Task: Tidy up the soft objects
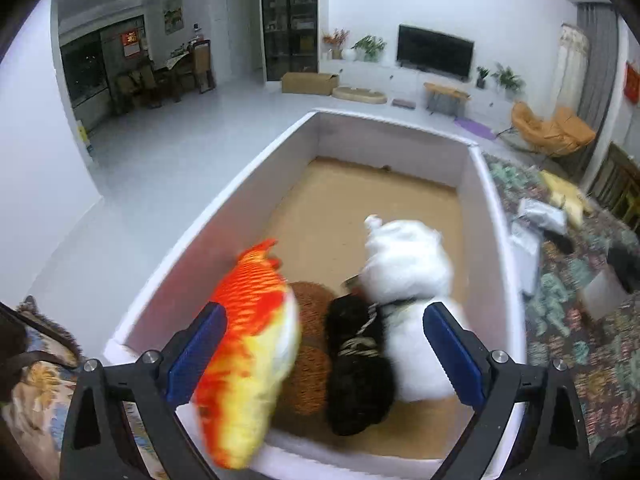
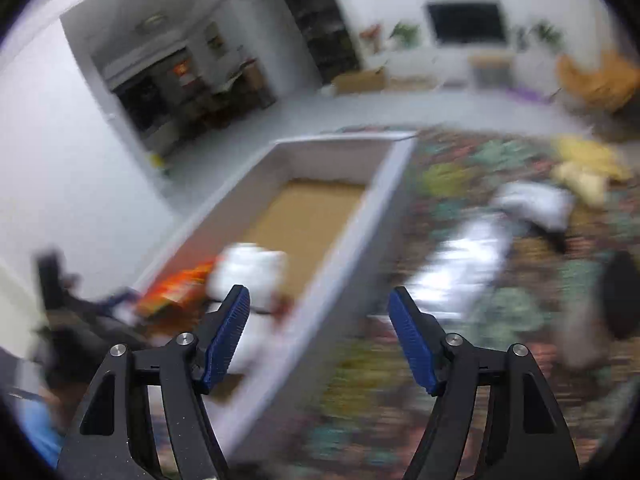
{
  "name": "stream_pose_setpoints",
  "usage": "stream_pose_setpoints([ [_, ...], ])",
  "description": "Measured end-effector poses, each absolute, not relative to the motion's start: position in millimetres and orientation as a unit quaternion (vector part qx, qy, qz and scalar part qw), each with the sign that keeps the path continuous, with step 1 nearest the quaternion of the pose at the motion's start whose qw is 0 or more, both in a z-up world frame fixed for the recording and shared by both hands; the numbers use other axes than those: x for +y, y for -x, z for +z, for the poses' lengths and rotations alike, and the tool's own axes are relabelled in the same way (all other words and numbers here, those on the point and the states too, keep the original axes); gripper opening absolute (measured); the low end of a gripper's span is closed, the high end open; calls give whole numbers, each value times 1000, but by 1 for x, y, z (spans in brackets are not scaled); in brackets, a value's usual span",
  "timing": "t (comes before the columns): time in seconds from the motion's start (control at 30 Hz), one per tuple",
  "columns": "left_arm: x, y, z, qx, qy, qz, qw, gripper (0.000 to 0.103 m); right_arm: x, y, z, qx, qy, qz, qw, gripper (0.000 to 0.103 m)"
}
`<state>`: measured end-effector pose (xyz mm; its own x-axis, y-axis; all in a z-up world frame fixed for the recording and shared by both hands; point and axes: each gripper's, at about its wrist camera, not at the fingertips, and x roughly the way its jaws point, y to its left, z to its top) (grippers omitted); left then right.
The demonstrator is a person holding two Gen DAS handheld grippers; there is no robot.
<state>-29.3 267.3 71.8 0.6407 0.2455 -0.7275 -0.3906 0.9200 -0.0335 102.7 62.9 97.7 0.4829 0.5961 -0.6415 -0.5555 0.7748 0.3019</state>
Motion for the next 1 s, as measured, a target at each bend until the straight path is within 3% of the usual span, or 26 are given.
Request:
stream_pose_setpoints([
  [0.13, 229, 24, 80, 373, 105, 105, 916, 98, -20, -85, 61, 359, 3, 200, 912, 77],
  [0.47, 71, 4, 82, 394, 14, -82, 915, 98, -189, -135, -32, 447, -85, -75, 887, 77],
  [0.73, 17, -40, 49, 443, -37, -85, 892, 98, -208, -130, -53, 439, -99, -97, 888, 79],
  [1.0, 18, -158, 27, 467, -38, -42, 882, 98, -198, -134, -57, 445, -66, -103, 887, 85],
])
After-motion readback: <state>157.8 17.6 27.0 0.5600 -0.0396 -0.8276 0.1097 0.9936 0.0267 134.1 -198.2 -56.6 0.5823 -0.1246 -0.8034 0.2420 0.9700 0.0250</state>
